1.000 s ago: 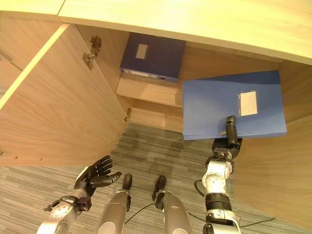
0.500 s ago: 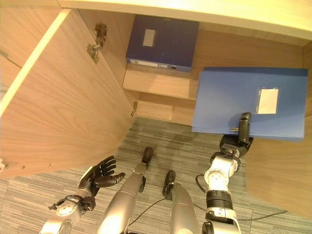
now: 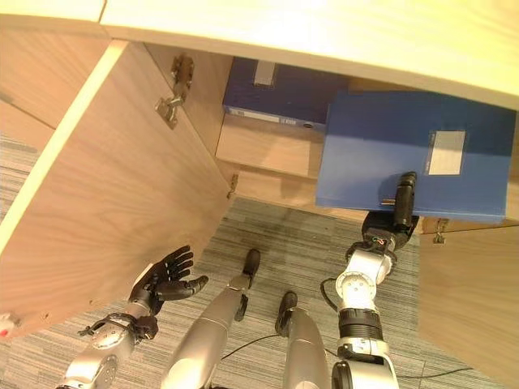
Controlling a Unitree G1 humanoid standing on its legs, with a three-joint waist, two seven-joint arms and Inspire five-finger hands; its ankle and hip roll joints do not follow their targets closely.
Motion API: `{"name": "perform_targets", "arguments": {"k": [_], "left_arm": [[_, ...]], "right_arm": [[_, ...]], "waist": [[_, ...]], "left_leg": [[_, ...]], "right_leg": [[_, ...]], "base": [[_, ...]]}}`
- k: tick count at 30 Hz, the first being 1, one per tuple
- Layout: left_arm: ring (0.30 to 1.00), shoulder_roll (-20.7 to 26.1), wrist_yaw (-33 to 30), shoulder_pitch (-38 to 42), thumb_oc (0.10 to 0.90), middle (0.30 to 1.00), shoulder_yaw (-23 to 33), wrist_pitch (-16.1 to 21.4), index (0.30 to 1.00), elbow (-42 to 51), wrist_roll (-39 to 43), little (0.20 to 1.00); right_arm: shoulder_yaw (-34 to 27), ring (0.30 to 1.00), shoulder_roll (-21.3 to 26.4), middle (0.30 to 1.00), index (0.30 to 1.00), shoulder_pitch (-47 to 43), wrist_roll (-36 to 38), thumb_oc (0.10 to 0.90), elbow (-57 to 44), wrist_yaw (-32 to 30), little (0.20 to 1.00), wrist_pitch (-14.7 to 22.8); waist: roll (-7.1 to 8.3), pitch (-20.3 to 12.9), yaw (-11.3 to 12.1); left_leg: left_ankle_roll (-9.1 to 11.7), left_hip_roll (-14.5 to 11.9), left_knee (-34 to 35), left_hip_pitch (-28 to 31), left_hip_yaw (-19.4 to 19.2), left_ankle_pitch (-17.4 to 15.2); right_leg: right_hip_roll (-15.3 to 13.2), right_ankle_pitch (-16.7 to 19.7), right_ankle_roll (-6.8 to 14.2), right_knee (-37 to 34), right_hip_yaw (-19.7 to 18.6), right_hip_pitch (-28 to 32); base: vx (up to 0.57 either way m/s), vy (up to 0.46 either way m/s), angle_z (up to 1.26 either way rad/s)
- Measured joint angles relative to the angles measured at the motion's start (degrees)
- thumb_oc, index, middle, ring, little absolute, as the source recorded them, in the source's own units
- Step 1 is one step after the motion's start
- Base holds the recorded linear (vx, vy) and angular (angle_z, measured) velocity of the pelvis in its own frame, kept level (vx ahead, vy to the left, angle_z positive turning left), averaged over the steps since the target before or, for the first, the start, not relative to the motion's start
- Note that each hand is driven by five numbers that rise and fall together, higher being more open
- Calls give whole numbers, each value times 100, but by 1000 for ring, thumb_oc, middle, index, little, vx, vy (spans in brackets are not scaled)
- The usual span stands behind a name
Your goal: Put the empty folder in the office cabinet
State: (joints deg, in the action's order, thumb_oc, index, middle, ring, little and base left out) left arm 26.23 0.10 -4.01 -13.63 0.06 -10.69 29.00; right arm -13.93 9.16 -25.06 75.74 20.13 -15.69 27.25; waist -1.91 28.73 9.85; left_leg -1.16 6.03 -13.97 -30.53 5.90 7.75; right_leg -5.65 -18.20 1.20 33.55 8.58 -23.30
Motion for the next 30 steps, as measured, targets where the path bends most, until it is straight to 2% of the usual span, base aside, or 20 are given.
{"name": "perform_targets", "arguments": {"k": [1, 6, 11, 14, 16, 17, 20, 25, 26, 30], "left_arm": [[900, 5, 0, 19, 800, 900, -6, 0, 900, -1, -1, 900], [900, 29, -1, 152, 800, 900, -77, 4, 900, 12, -3, 900], [900, 252, 3, 231, 800, 900, -211, 12, 900, 11, -7, 900], [900, 324, 13, 244, 800, 900, -212, 11, 900, 22, -7, 900], [900, 455, 21, 206, 800, 900, -213, 12, 900, 68, -7, 900], [900, 549, 9, 182, 800, 900, -203, 12, 900, 65, -7, 900], [900, 750, 9, 148, 800, 900, -175, 12, 900, 67, -6, 900], [900, 852, 33, 114, 800, 900, -215, 22, 900, 99, -3, 900], [900, 849, 34, 111, 800, 900, -225, 21, 900, 156, -2, 900], [900, 839, 35, 52, 800, 900, -255, 27, 900, 227, 10, 900]], "right_arm": [[-1, 300, 7, 300, 300, -56, 0, 400, 0, -47, 300, 7], [-87, 300, 126, 300, 300, -497, 0, 400, 16, -232, 300, 122], [-307, 300, 531, 300, 300, -1071, 3, 400, 199, -364, 300, 163], [-422, 300, 1051, 300, 300, -1301, 49, 400, 552, -401, 300, 239], [-495, 300, 1235, 300, 300, -1386, 102, 400, 714, -429, 300, 260], [-518, 300, 1506, 300, 300, -1534, 128, 400, 1044, -446, 300, 261], [-544, 300, 1851, 300, 300, -1813, 156, 400, 1428, -572, 300, 220], [-474, 300, 2178, 300, 300, -2099, 156, 400, 1898, -673, 300, 10], [-481, 300, 2262, 300, 300, -2114, 152, 400, 1897, -685, 300, -7], [-481, 300, 2293, 300, 300, -2261, 132, 400, 1907, -991, 300, -44]], "waist": [[52, -9, -3], [64, -5, -20], [66, -4, 41], [65, -5, 136], [79, -40, 144], [76, -112, 145], [69, -112, 190], [-90, -142, 215], [-184, -138, 241], [-395, -145, 305]], "left_leg": [[-87, -1, 14, 1, -6, 55], [-92, -6, 22, 47, 28, 49], [-76, -38, 36, 73, 83, 30], [-2, -38, 44, 46, 70, -18], [6, -28, 42, -32, 69, -12], [16, -5, 41, -161, 55, 5], [-56, 13, 44, -277, -80, 70], [-35, 13, 60, -308, -151, 67], [-28, 13, 66, -331, -132, 73], [-26, 30, 82, -365, -123, 89]], "right_leg": [[5, -3, 4, -65, 6, 27], [26, -2, 7, -221, 81, 180], [43, -18, -21, -222, 151, 188], [31, -25, -32, -183, 133, 127], [19, -25, -34, -148, 130, 20], [-12, -25, -30, -83, 117, -145], [-69, -33, -15, 52, 15, -331], [-81, -42, -5, 97, -29, -407], [-80, -44, -7, 107, -33, -433], [-103, -93, -43, 217, -34, -526]], "base": [[42, 11, 6], [60, 18, 6], [48, 20, 3], [18, 6, -3], [0, 0, 0], [0, 0, 0], [-19, 26, -11], [-9, 10, -7], [4, -6, 4], [4, -3, 2]]}}
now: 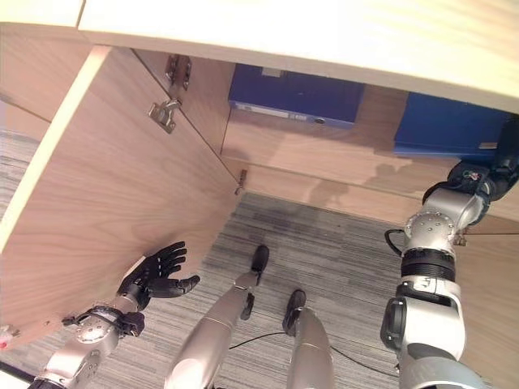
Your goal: Put the empty folder in the office cabinet
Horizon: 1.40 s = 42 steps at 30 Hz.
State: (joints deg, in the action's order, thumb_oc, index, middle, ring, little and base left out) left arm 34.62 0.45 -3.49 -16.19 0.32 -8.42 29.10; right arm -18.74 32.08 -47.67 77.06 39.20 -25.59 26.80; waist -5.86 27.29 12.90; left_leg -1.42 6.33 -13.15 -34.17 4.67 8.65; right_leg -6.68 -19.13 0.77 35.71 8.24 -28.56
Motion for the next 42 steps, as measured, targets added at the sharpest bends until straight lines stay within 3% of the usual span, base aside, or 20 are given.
{"name": "perform_targets", "arguments": {"k": [7, 11, 27, 28, 42], "left_arm": [[900, 1, 5, -199, 800, 900, 0, 1, 900, 10, 80, 900], [900, 17, 19, -270, 800, 900, 6, -12, 900, 3, 209, 900], [900, 83, 142, -365, 800, 900, 44, -22, 900, -39, 205, 900], [900, 103, 146, -374, 800, 900, 46, -22, 900, -38, 205, 900], [900, 254, 177, -410, 800, 900, 53, -29, 900, 36, 198, 900]], "right_arm": [[221, 300, 175, 300, 300, -467, -36, 400, 392, -184, 300, -122], [270, 300, 425, 300, 300, -735, -35, 400, 430, -197, 300, -173], [491, 300, 914, 300, 300, -1353, -33, 400, 456, -311, 300, -123], [501, 900, 933, 900, 900, -1354, -33, 800, 463, -313, 900, -123], [465, 900, 1293, 900, 900, -1590, 18, 800, 1339, -454, 900, -158]], "waist": [[-201, -11, 35], [-241, -24, 150], [-414, -138, 159], [-418, -140, 155], [-466, -173, 117]], "left_leg": [[-12, 7, 38, -106, 44, 68], [9, 6, 55, -227, 52, 86], [37, 137, 66, -480, 216, 115], [37, 142, 66, -479, 221, 116], [61, 162, 67, -494, 260, 144]], "right_leg": [[-6, -51, -31, 87, 22, -159], [-9, -74, -41, 133, 30, -301], [-138, -194, -36, 231, 217, -499], [-143, -201, -37, 238, 222, -500], [-163, -211, -38, 269, 301, -499]], "base": [[8, -13, 3], [26, -11, 2], [23, -9, 7], [12, -4, 4], [-1, -1, 1]]}}
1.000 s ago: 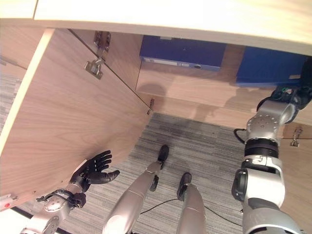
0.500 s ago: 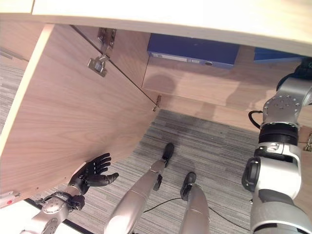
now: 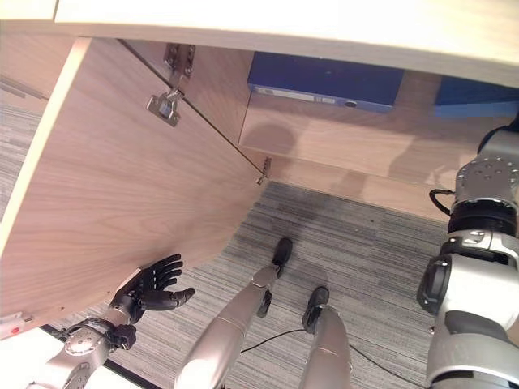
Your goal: Put the empty folder in the office cabinet
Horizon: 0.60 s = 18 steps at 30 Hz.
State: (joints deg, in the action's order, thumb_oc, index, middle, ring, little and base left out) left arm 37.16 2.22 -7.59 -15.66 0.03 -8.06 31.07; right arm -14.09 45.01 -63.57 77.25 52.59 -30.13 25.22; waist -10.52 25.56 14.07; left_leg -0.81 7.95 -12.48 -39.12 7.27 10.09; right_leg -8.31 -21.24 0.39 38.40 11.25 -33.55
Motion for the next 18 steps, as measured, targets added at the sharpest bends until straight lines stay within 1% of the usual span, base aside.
{"name": "perform_targets", "arguments": {"k": [11, 13, 15, 17, 18], "left_arm": [[900, 32, -35, -9, 800, 900, 0, -4, 900, 139, 2, 900], [900, 33, -35, -10, 800, 900, 0, -6, 900, 135, 2, 900], [900, 35, -35, -9, 800, 900, 1, -6, 900, 137, 2, 900], [900, 80, -3, 1, 800, 900, 1, -8, 900, 183, 4, 900], [900, 170, 45, -8, 800, 900, 1, -4, 900, 212, 5, 900]], "right_arm": [[-24, 900, -4, 900, 900, -4, -2, 800, -9, -222, 900, -7], [-15, 900, -4, 900, 900, 12, -6, 800, -11, -214, 900, -95], [-3, 900, -4, 900, 900, 19, -6, 800, -5, -203, 900, -231], [450, 900, 300, 900, 900, -4, -78, 800, 602, 94, 900, -638], [717, 900, 567, 900, 900, -28, -147, 800, 1040, 239, 900, -1059]], "waist": [[-14, -9, -111], [-14, -9, -123], [-14, -9, -134], [-12, -9, -130], [-12, -9, -103]], "left_leg": [[3, 0, 0, -16, 14, 14], [2, -2, 0, -15, 9, 15], [1, -4, 0, -13, -1, 16], [-1, -6, -1, 2, 3, 20], [-7, -7, -2, 3, 6, 29]], "right_leg": [[-2, -2, -5, 6, 20, -10], [-3, -2, -5, 10, 15, -15], [-3, -2, -5, 15, 6, -18], [-3, -1, -4, 19, 14, 1], [-4, -1, -3, 27, 22, 1]], "base": [[-7, -1, 1], [0, 0, 0], [0, 0, 0], [-22, -10, 1], [-35, -18, 3]]}}
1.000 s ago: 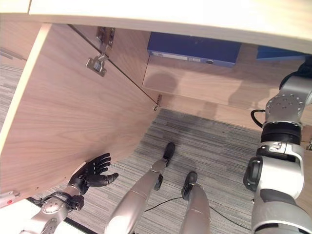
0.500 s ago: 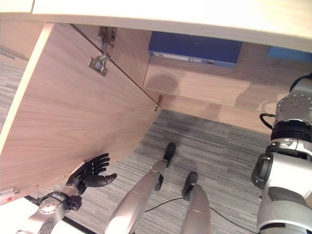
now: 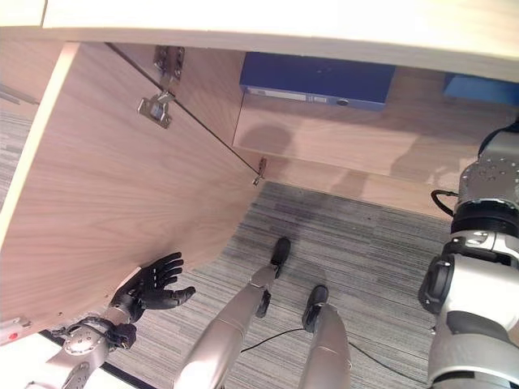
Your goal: Put the empty folder in the office cabinet
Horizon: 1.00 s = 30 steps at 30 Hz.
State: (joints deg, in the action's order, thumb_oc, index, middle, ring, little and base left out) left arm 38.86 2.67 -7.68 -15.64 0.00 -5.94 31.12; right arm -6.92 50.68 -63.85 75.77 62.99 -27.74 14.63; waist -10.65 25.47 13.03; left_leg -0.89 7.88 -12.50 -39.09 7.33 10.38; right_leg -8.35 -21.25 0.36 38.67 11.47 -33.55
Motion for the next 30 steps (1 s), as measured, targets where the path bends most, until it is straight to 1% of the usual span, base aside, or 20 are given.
{"name": "perform_targets", "arguments": {"k": [1, 2, 4, 5, 6, 8, 10, 13, 14, 16, 18, 20, 21, 24, 26, 30], "left_arm": [[900, 78, 41, -9, 800, 900, 0, 0, 900, 10, -2, 900], [900, 217, 70, -59, 800, 900, 1, 0, 900, 17, -1, 900], [900, 382, 71, -151, 800, 900, 12, -4, 900, 12, -1, 900], [900, 428, 74, -164, 800, 900, 13, -3, 900, 16, -1, 900], [900, 523, 99, -195, 800, 900, 27, 0, 900, 28, -1, 900], [900, 582, 200, -236, 800, 900, 102, -3, 900, 22, -1, 900], [900, 582, 287, -238, 800, 900, 163, -2, 900, 29, 0, 900], [900, 582, 314, -248, 800, 900, 182, -2, 900, 46, 1, 900], [900, 582, 333, -248, 800, 900, 182, -2, 900, 46, 1, 900], [900, 572, 389, -256, 800, 900, 183, -4, 900, 32, 3, 900], [900, 506, 395, -292, 800, 900, 189, -13, 900, -50, 5, 900], [900, 474, 404, -273, 800, 900, 190, -32, 900, -69, 5, 900], [900, 475, 400, -271, 800, 900, 207, -24, 900, -51, 6, 900], [900, 473, 365, -256, 800, 900, 237, -23, 900, -92, 6, 900], [900, 456, 349, -255, 800, 900, 237, -22, 900, -163, 6, 900], [900, 402, 276, -247, 800, 900, 234, -24, 900, -221, 8, 900]], "right_arm": [[340, 900, 165, 900, 900, -51, -165, 800, 355, 136, 900, -283], [776, 900, 378, 900, 900, -124, -474, 800, 781, 405, 900, -713], [1028, 900, 546, 900, 900, -193, -791, 800, 973, 755, 900, -1153], [1113, 900, 614, 900, 900, -229, -885, 800, 1054, 884, 900, -1303], [1346, 900, 723, 900, 900, -289, -1045, 800, 1179, 1098, 900, -1522], [1606, 900, 811, 900, 900, -407, -1181, 800, 1368, 1435, 900, -1743], [1921, 900, 905, 900, 900, -485, -1289, 800, 1505, 1759, 900, -1928], [2199, 900, 915, 900, 900, -508, -1490, 800, 1572, 2082, 900, -2080], [2195, 900, 916, 900, 900, -508, -1491, 800, 1572, 2136, 900, -2115], [2109, 900, 884, 900, 900, -477, -1349, 800, 1498, 2177, 900, -2116], [1530, 900, 637, 900, 900, -127, -786, 800, 916, 2113, 900, -1951], [1268, 900, 456, 900, 900, 105, -496, 800, 551, 2149, 900, -1793], [1270, 900, 407, 900, 900, 120, -366, 800, 514, 2156, 900, -1731], [842, 900, 129, 900, 900, 317, -17, 800, 230, 2063, 900, -1355], [707, 900, -64, 900, 900, 344, 80, 800, 134, 1987, 900, -1141], [368, 900, -487, 900, 900, 484, 361, 800, -366, 1947, 900, -732]], "waist": [[2, 0, 3], [3, 0, -12], [7, 0, -63], [8, 0, -71], [11, -1, -114], [17, -2, -184], [36, -8, -200], [130, -50, -227], [151, -59, -225], [185, -75, -242], [212, -87, -330], [218, -89, -353], [217, -89, -343], [217, -89, -313], [216, -89, -291], [209, -90, -264]], "left_leg": [[-2, 0, 0, 0, 4, 4], [-8, -1, -2, 0, 4, 10], [-20, -6, -3, 14, -22, 18], [-21, -14, -4, 23, -34, 19], [-22, -29, -8, 27, -41, 26], [-16, -51, -4, 26, -34, 45], [-5, -86, -4, 27, -34, 63], [14, -118, 3, 28, -32, 86], [13, -131, 4, 28, -37, 90], [16, -151, 5, 27, -46, 99], [20, -164, 25, 29, -59, 109], [19, -179, 82, 36, -76, 156], [20, -180, 101, 34, -77, 176], [28, -185, 104, 53, -75, 189], [29, -185, 115, 90, -93, 191], [77, -186, 253, 201, -145, 196]], "right_leg": [[-1, 0, 0, 6, 5, 0], [-1, 1, 1, 6, 8, 0], [-1, 10, 10, 23, -15, 0], [2, 17, 9, 25, -20, 1], [16, 28, 9, 28, -10, 2], [37, 52, -3, 18, 1, 6], [73, 80, -20, 12, -4, 4], [95, 89, -29, 37, -11, -21], [108, 99, -40, 35, -13, -24], [127, 112, -52, 34, -18, -33], [142, 129, -59, 23, -19, -39], [155, 161, -63, 19, -29, -72], [155, 166, -65, 30, -35, -94], [152, 166, -66, 44, -57, -82], [148, 166, -66, 50, -79, -64], [139, 167, -69, 57, -138, -38]], "base": [[-31, -18, 2], [0, 0, 0], [-24, -33, -6], [-12, -47, -8], [-3, -49, -6], [0, -38, -2], [-2, -26, -5], [-1, -8, -2], [0, -12, -4], [5, -15, -5], [2, -6, -6], [-6, 4, -7], [0, 0, 0], [0, 0, 0], [-9, 17, -4], [-3, 18, -5]]}}
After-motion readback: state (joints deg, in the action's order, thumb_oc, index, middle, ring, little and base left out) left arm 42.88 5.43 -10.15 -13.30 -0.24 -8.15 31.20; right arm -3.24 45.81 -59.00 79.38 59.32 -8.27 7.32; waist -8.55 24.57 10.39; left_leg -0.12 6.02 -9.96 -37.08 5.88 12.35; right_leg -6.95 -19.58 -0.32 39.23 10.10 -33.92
